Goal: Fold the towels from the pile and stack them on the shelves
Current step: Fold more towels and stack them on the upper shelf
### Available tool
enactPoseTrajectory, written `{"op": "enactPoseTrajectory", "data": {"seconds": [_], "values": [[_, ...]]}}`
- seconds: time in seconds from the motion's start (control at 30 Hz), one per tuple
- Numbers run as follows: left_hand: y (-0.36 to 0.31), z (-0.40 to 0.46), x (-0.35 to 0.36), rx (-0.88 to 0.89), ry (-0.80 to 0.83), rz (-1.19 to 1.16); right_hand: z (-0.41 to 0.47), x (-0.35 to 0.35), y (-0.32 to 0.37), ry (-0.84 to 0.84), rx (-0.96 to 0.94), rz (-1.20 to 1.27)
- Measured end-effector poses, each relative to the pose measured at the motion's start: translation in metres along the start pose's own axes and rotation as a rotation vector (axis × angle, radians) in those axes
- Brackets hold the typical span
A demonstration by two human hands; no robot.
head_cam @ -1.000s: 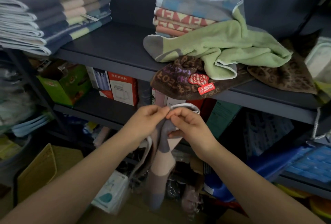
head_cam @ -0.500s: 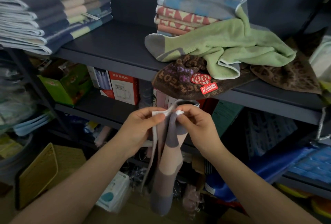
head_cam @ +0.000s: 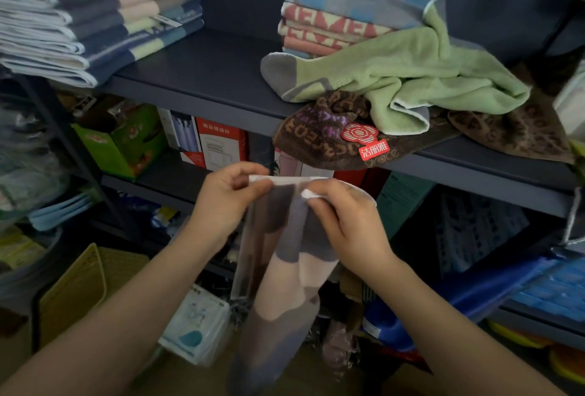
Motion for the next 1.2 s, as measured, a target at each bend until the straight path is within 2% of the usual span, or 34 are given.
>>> {"op": "enactPoseTrajectory", "data": {"seconds": [0.1,0.13,0.17,0.27,0.3,0.33,0.4,0.43,0.47,0.6,0.73,0.9,1.03,1.2], "values": [[0.009,0.003,-0.008,0.017,0.019,0.122,-0.009,0.054,-0.016,0.636,-0.008,-0.203],[0.015,0.002,-0.009,0.013,0.029,0.166,-0.012,0.059,-0.016,0.671,0.001,-0.183],[0.019,0.002,-0.010,0.016,0.032,0.202,-0.010,0.057,-0.016,0.579,0.019,-0.132],[0.026,0.005,-0.014,0.007,0.009,0.220,-0.001,0.027,-0.007,0.133,0.077,-0.037],[0.026,0.006,-0.014,0.004,0.009,0.218,-0.002,0.025,-0.004,0.085,0.061,-0.071],[0.025,0.006,-0.013,0.007,0.011,0.217,-0.002,0.031,-0.003,0.130,0.031,-0.144],[0.024,0.005,-0.007,0.022,0.033,0.212,-0.003,0.057,-0.007,0.425,-0.049,-0.246],[0.023,0.004,-0.004,0.027,0.047,0.210,-0.007,0.067,-0.006,0.547,-0.094,-0.193],[0.021,0.002,-0.001,0.028,0.059,0.207,-0.009,0.070,-0.002,0.592,-0.132,-0.091],[0.021,-0.004,0.010,-0.045,0.076,0.086,0.000,0.048,0.012,0.338,-0.201,0.092],[0.022,-0.011,0.016,-0.162,0.084,-0.064,0.010,0.033,-0.002,0.129,-0.084,0.071],[0.017,-0.016,0.021,-0.242,0.133,-0.199,0.005,0.028,-0.007,0.075,-0.070,0.103],[0.010,-0.017,0.020,-0.178,0.099,-0.149,0.005,0.028,-0.007,0.059,-0.042,0.115],[0.004,-0.019,0.023,-0.130,0.140,-0.139,0.006,0.016,-0.003,-0.067,-0.021,0.016]]}}
Point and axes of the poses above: each hand's wrist, its own z-axis towards the middle knuckle, its own x-axis out of the palm, y = z × x, the point moved 7 cm from there along z, towards the middle knuckle, and after that the axes turned 13 degrees about -z, right-handed, at the moved point
